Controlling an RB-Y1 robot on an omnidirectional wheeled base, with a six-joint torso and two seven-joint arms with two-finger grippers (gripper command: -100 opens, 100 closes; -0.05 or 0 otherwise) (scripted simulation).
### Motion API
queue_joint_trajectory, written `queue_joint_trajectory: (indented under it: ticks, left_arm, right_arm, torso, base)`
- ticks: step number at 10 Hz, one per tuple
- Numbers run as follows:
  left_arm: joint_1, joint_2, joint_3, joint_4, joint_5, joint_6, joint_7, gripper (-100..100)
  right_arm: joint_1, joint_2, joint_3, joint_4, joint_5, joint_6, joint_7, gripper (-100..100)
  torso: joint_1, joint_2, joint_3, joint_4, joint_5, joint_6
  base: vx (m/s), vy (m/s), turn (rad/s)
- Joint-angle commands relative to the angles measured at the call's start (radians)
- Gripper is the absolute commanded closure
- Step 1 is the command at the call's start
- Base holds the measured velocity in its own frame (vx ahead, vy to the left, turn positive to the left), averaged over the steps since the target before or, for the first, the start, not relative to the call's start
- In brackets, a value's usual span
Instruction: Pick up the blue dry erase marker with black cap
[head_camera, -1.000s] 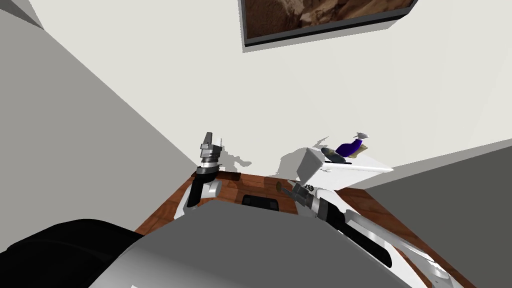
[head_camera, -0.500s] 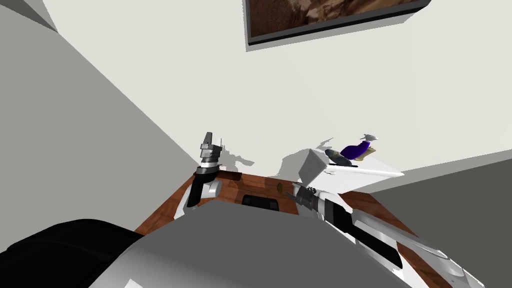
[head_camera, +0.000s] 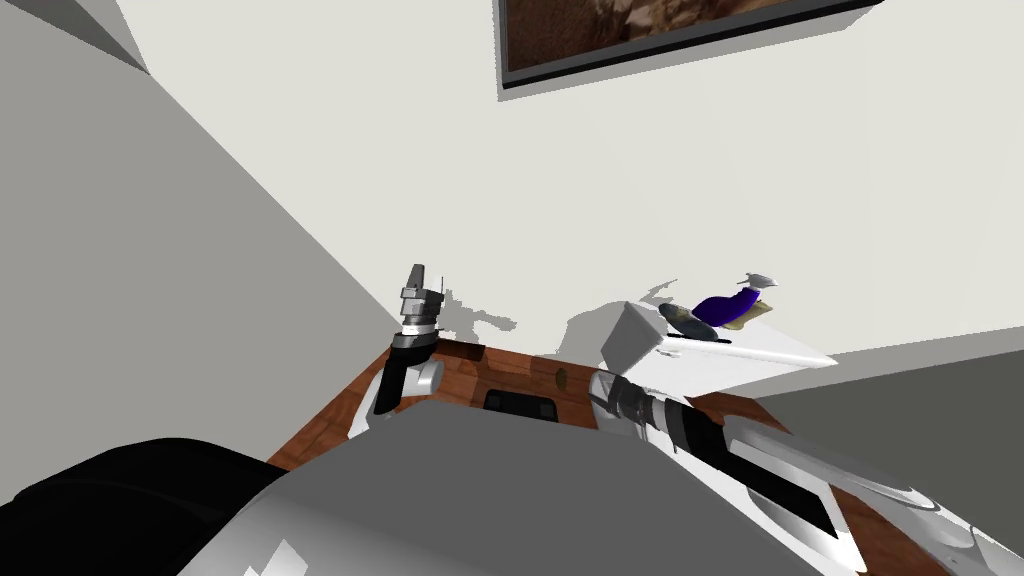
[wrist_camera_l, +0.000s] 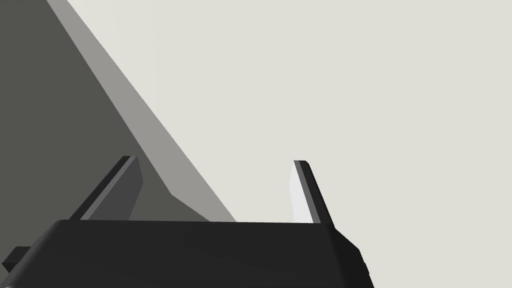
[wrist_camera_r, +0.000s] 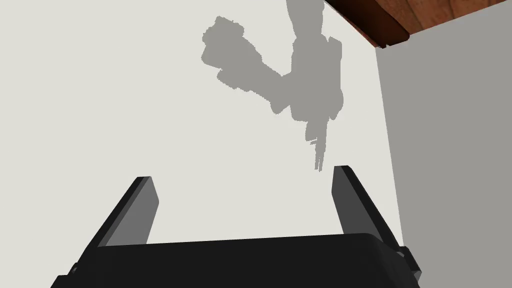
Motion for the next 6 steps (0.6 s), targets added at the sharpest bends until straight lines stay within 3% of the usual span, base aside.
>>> queue_joint_trajectory:
  ticks: [1, 6]
  left_arm:
    - [0.000, 0.000, 0.000, 0.000, 0.000, 0.000, 0.000, 0]
    - [0.000, 0.000, 0.000, 0.000, 0.000, 0.000, 0.000, 0]
  right_arm:
    - [0.001, -0.039, 0.002, 0.018, 0.009, 0.000, 0.015, -100]
    - [-0.027, -0.190, 0.030, 0.083, 0.058, 0.037, 0.064, -100]
  torso:
    - [0.000, 0.000, 0.000, 0.000, 0.000, 0.000]
    - [-0.001, 0.001, 0.000, 0.000, 0.000, 0.000]
  base:
    - [0.023, -0.019, 0.043]
    - [0.022, -0.033, 0.067]
